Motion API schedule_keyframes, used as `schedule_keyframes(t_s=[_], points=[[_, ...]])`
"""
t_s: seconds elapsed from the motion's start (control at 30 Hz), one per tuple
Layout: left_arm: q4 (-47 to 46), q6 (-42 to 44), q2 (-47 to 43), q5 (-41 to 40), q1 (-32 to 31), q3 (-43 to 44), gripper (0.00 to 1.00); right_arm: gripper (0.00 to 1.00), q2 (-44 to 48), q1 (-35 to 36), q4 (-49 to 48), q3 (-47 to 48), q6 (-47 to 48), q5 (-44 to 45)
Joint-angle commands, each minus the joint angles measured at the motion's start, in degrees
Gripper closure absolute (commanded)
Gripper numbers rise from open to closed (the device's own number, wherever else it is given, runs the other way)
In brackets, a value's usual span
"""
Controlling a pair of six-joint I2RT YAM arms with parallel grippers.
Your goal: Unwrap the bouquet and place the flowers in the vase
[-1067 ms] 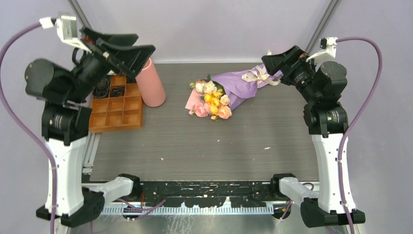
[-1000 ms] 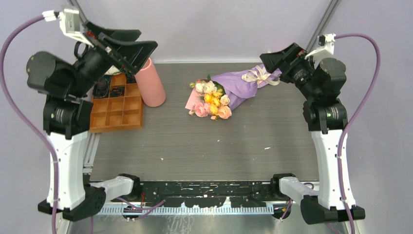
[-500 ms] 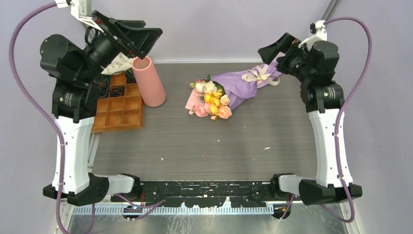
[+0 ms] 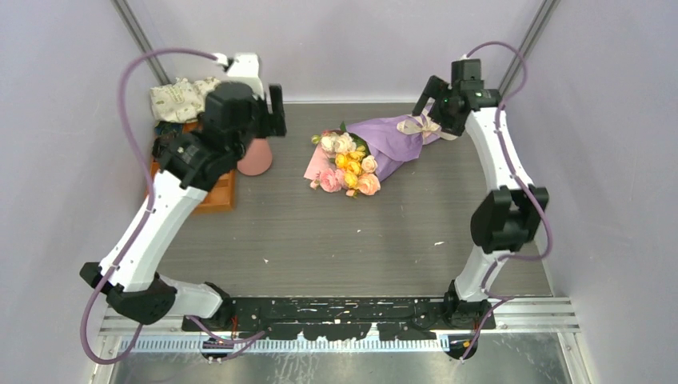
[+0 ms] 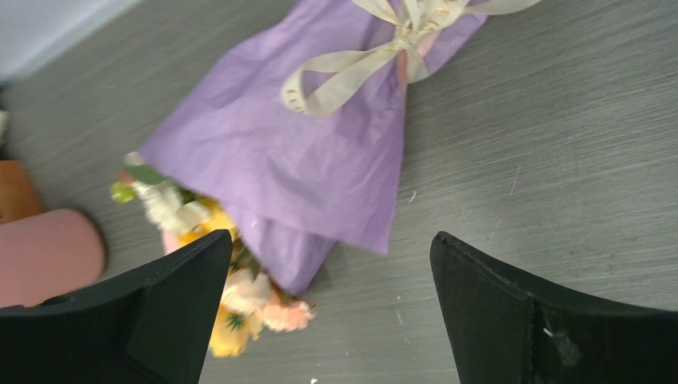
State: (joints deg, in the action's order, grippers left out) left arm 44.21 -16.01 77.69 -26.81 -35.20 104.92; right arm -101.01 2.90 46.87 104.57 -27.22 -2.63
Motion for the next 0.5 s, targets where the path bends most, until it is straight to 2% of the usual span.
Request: schedule_keyframes(t_s=[0.0, 0.13, 0.3, 0.47], points=[[-5.44, -0.29, -8.99, 0.31, -1.87, -12.33, 0.26, 0.01, -8.46, 0.0, 1.37, 7.02, 1.23, 4.77], [-8.35, -1.1, -14.57, 1.16, -1.98, -19.15, 0.26, 0.01, -17.43, 0.0, 1.32, 12.0, 1.97, 6.39], [-6.39, -0.31, -16.17, 1.44, -1.99, -19.1, 0.28, 0.01, -27.91, 0.01, 1.15, 20.62, 1.12, 6.77], [-5.13, -0.07, -14.92, 2.0, -2.11, -19.65, 0.3, 0.01, -33.49, 0.15, -1.7, 23.59, -0.17, 6.12]])
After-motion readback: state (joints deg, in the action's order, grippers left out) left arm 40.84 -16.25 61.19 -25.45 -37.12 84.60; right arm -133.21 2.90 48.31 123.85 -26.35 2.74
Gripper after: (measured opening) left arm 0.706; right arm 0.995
